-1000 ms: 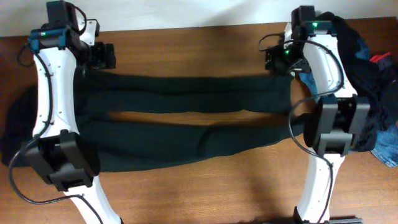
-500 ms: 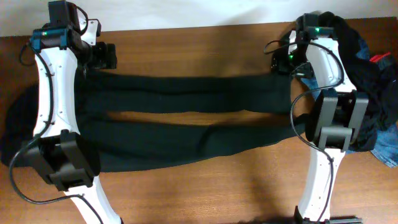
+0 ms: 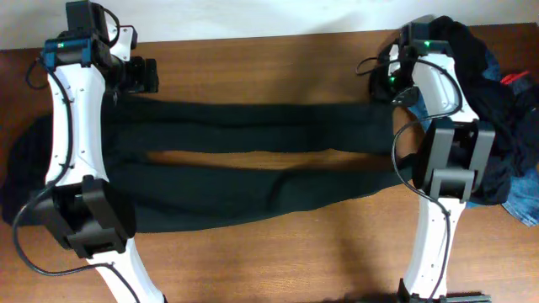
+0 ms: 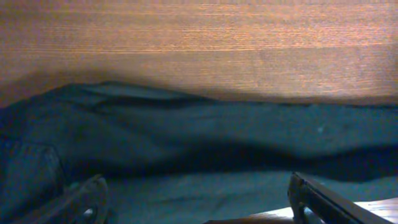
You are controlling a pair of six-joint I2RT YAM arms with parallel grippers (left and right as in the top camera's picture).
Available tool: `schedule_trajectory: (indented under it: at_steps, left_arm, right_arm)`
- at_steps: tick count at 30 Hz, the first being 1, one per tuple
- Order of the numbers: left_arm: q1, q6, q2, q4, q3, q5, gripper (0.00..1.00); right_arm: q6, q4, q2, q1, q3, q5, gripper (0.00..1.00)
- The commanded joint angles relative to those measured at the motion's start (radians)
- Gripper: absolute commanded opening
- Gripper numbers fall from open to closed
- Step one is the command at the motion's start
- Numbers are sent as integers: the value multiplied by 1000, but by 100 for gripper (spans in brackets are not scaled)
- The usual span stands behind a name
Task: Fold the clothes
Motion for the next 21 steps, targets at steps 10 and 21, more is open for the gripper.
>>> schedule_trajectory:
  at_steps: [10,21]
  left_arm:
    - [-8,21,9,18,18,11,92]
    - [-17,21,9,36,18,11,92]
  right_arm:
    - [-2,-75,-11,0,138,-35,4]
    - [-2,-122,-14,5,497,-12,4]
